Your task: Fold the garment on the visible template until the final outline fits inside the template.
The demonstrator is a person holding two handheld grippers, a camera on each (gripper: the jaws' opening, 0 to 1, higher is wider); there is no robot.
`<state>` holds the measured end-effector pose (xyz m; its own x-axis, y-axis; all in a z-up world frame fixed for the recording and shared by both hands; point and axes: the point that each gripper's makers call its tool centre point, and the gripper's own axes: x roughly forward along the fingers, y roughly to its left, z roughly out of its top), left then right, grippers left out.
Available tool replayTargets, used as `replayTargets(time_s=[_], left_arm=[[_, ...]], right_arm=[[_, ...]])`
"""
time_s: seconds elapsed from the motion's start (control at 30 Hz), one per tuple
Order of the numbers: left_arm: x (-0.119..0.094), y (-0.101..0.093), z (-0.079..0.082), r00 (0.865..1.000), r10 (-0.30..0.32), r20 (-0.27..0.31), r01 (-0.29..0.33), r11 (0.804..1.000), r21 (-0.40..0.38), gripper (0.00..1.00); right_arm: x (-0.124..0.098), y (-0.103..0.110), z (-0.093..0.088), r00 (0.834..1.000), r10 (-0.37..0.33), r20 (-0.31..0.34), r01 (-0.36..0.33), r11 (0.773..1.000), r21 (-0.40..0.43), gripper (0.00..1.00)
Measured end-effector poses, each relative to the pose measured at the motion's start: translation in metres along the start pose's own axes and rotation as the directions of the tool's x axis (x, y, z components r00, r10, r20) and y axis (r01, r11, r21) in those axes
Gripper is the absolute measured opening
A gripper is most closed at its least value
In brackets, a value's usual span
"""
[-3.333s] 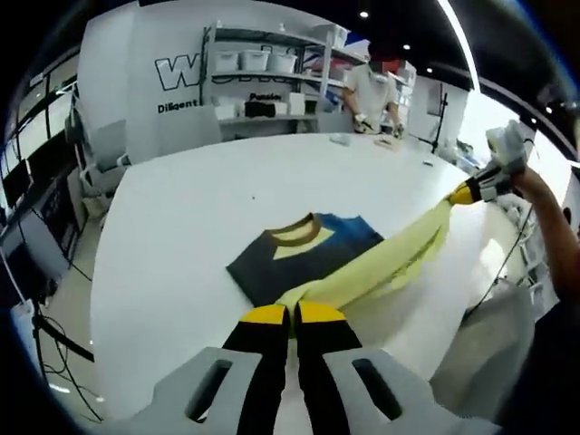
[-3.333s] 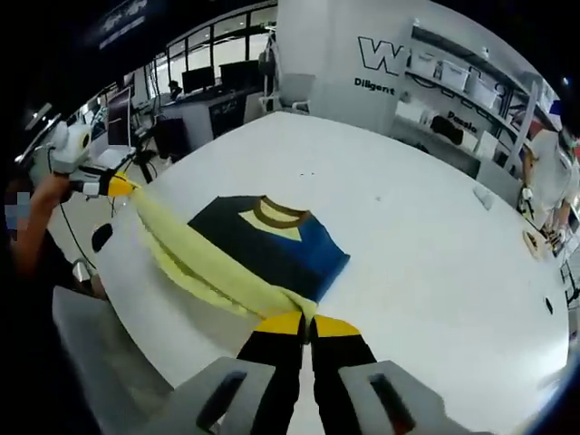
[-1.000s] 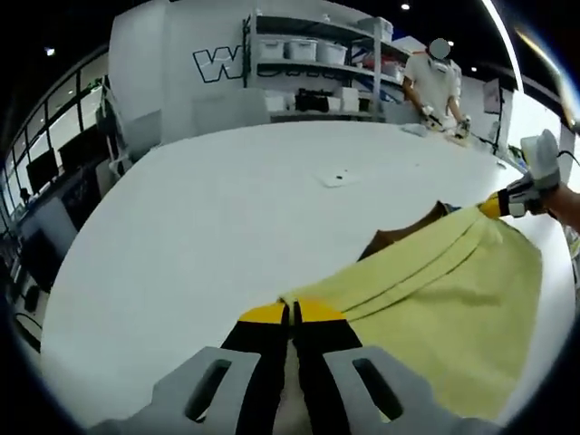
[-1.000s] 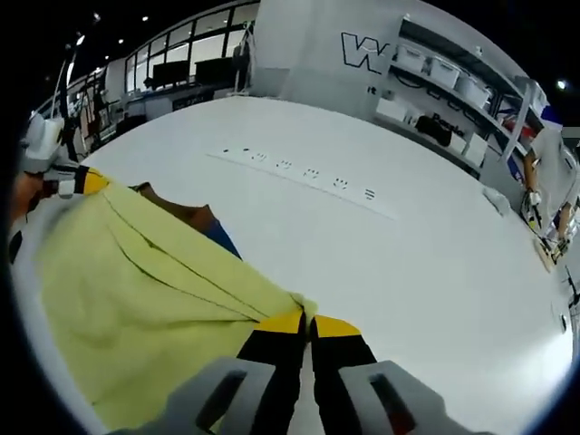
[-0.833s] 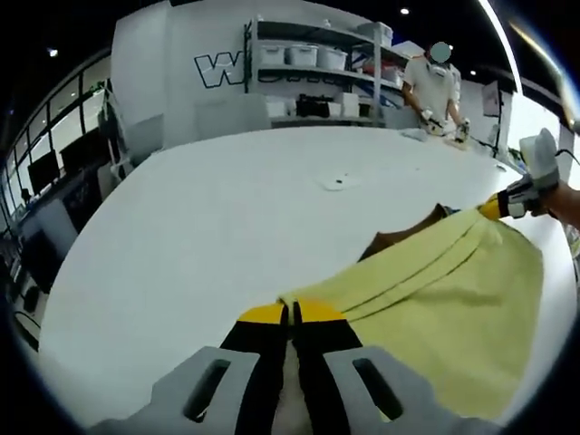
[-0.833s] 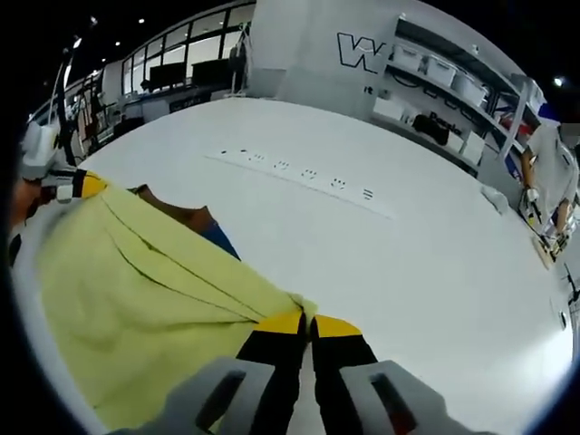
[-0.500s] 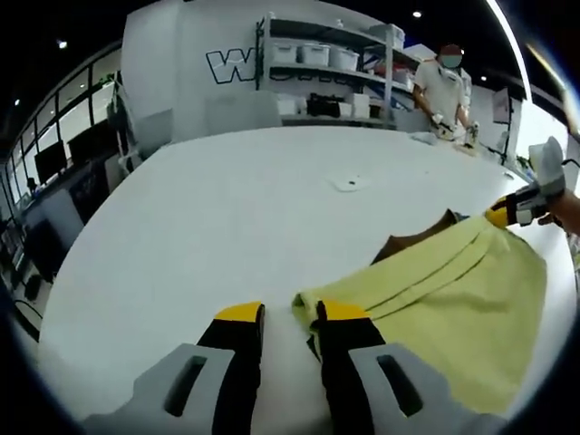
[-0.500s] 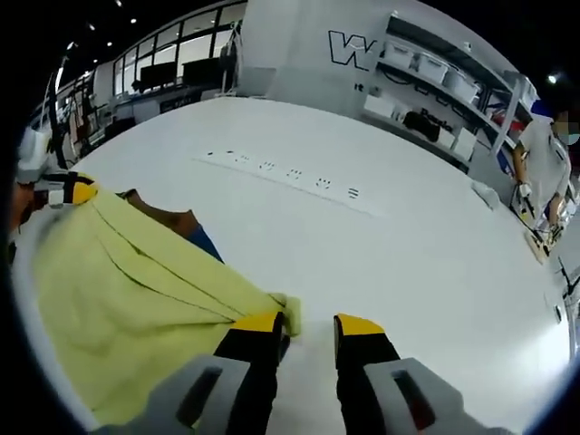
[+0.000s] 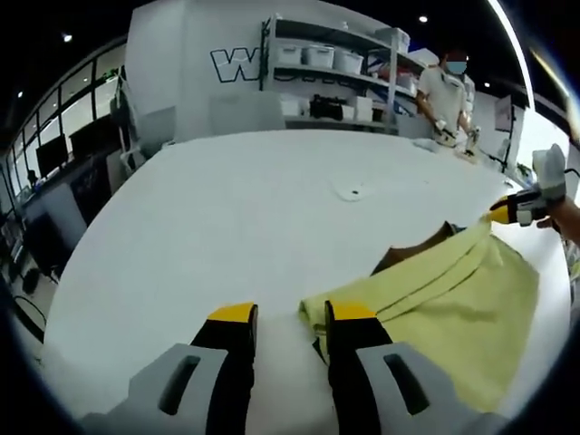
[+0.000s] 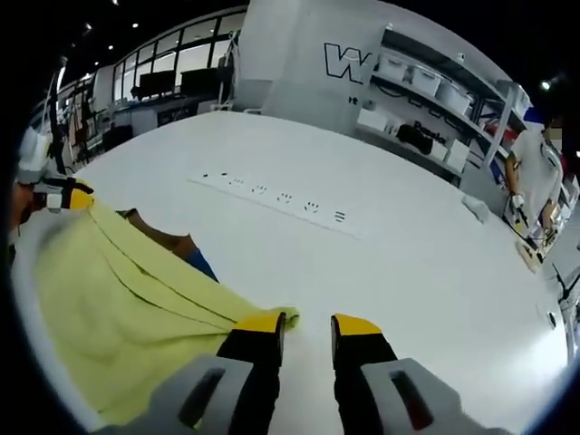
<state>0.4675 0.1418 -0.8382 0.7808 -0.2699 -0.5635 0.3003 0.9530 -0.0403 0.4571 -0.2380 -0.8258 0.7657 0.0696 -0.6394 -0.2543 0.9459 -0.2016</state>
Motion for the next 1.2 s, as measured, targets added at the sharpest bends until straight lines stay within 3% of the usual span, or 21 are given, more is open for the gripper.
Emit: replayTargets(time_s=[0.23,0.3,0.33,0.43,0.67,0.8,1.03,1.2], left_arm=[[-0.01,-0.003,0.015,0.999,-0.008,0.035,0.008,1.0,0.008,0.23],[-0.012,-0.006,0.017,0.999,-0.019,0.037,0.019,1.0,0.019,0.18],[-0.013,-0.007,0.017,0.999,-0.022,0.038,0.021,1.0,0.021,0.14],[-0.016,-0.014,0.018,0.998,-0.042,0.041,0.041,0.999,0.028,0.0],[-0.023,-0.036,0.013,0.995,-0.095,0.025,0.094,0.995,0.037,0.0],[-0.027,-0.066,0.01,0.983,-0.182,0.012,0.181,0.982,0.053,0.0],[-0.015,-0.09,-0.014,0.974,-0.221,-0.049,0.224,0.973,0.063,0.0],[-0.01,-0.104,-0.02,0.967,-0.248,-0.053,0.251,0.965,0.069,0.0]], right_arm=[[-0.013,-0.004,0.01,0.999,-0.019,0.039,0.019,1.0,-0.011,0.17],[-0.019,-0.003,0.014,0.998,-0.017,0.056,0.017,1.0,-0.011,0.12],[-0.02,-0.003,0.014,0.998,-0.015,0.059,0.016,1.0,-0.01,0.01],[-0.026,0.005,0.014,0.998,0.027,0.058,-0.028,0.999,0.018,0.0],[-0.027,0.03,0.012,0.993,0.103,0.055,-0.104,0.994,0.019,0.0],[-0.027,0.051,0.014,0.985,0.163,0.059,-0.164,0.986,0.013,0.0],[-0.02,0.084,0.008,0.967,0.248,0.054,-0.248,0.969,-0.011,0.0],[-0.014,0.102,0.001,0.957,0.289,0.032,-0.288,0.957,-0.034,0.0]])
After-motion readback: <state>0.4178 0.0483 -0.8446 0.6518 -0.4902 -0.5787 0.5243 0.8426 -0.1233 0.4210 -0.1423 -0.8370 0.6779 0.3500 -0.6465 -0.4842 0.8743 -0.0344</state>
